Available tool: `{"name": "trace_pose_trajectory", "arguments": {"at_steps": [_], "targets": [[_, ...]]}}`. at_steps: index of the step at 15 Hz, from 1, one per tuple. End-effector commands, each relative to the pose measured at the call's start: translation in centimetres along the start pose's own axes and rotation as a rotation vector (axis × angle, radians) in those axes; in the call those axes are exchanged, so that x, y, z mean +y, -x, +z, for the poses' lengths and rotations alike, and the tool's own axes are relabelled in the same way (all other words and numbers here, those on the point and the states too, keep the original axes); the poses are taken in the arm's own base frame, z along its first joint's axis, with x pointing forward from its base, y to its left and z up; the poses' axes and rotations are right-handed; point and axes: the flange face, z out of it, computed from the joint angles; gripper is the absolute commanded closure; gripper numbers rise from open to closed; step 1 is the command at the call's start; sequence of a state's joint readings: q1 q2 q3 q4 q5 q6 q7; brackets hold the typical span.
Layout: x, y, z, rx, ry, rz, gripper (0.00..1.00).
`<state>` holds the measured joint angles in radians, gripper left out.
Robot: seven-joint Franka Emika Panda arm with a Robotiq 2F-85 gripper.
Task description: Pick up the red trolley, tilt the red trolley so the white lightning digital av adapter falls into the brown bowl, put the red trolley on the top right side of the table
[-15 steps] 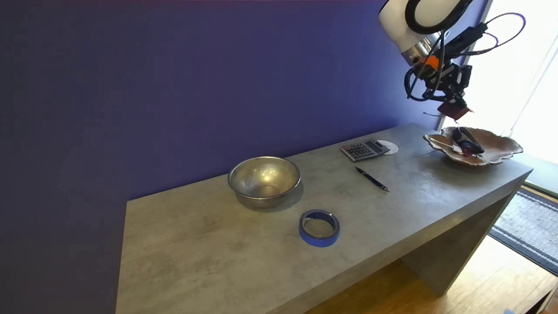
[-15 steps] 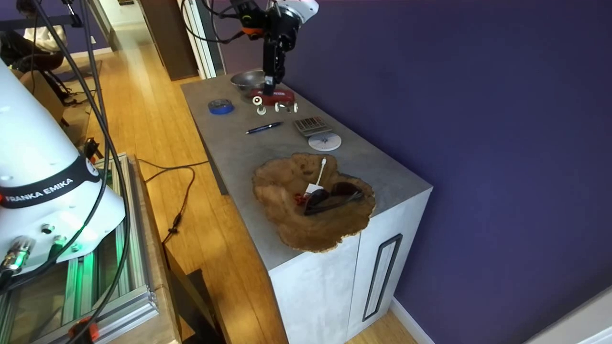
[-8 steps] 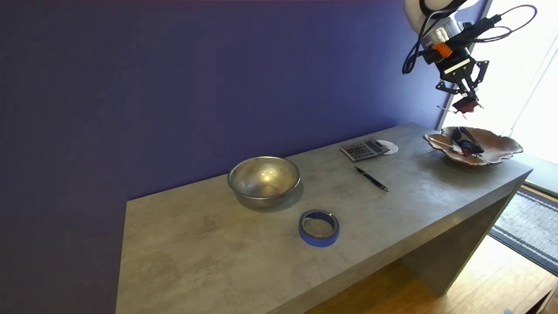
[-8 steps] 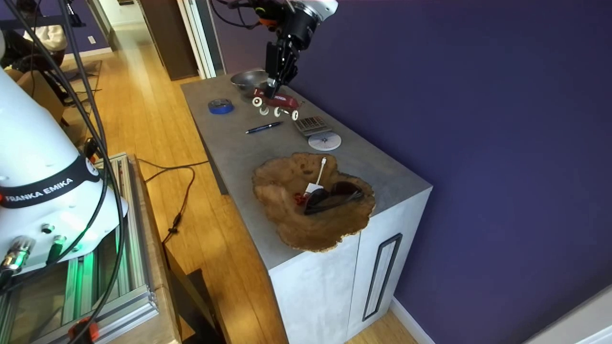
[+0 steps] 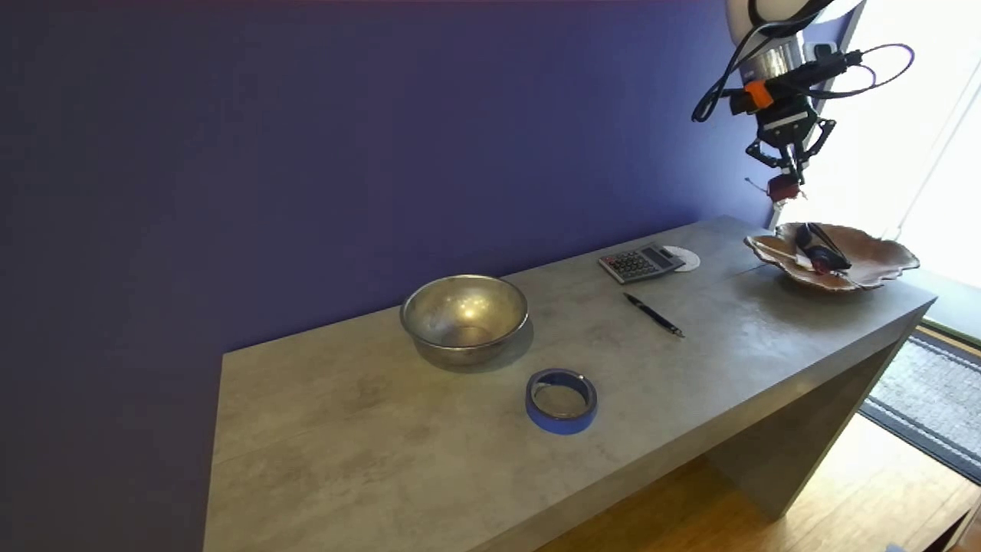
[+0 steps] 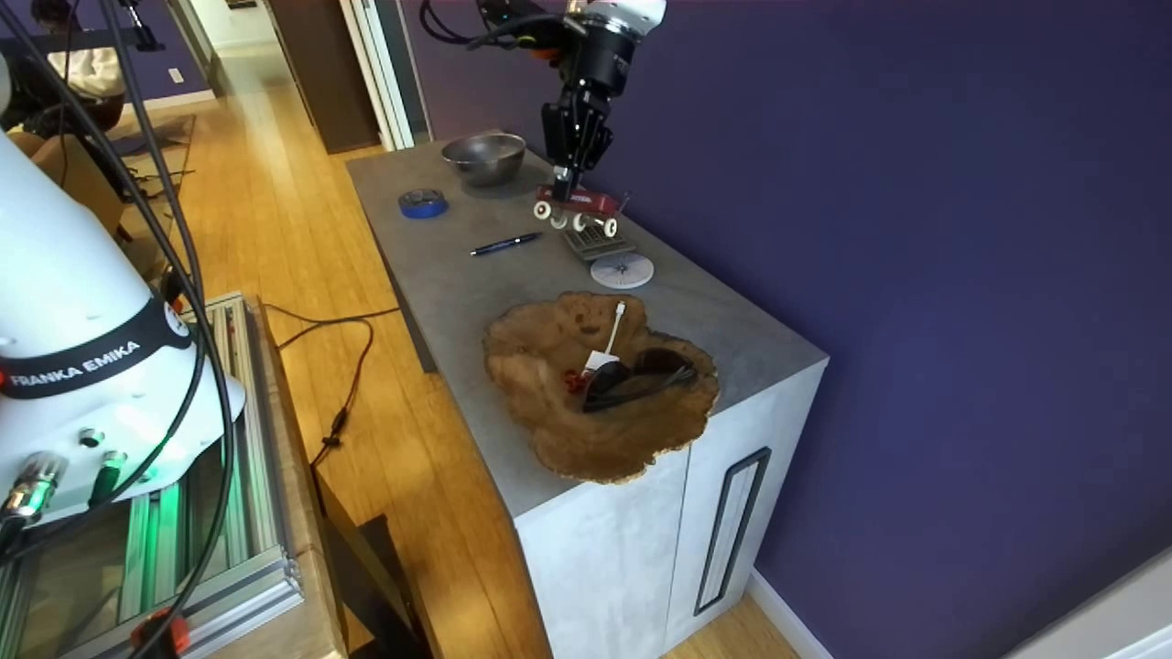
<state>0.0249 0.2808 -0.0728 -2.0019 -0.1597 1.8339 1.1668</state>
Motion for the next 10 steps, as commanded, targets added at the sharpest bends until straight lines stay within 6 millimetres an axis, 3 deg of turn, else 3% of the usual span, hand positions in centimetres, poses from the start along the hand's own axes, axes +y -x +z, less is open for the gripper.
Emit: {"name": "trace_pose_trajectory", "arguments": {"at_steps": [1,5,6,9,10], "targets": [[2.5,-1.3,0.7,-0.031,-0.148,0.124,0.99],[4.2,-3.2,1.9,-0.072,-0.282,0.246,0.99],[2.4,-3.3,1.8,-0.039,-0.207,0.181,0.99],[2.5,-3.5,2.2,-0.042,-0.21,0.185,0.96],[1.6,-3.8,2.3,-0.033,-0.23,0.227,0.99]]}}
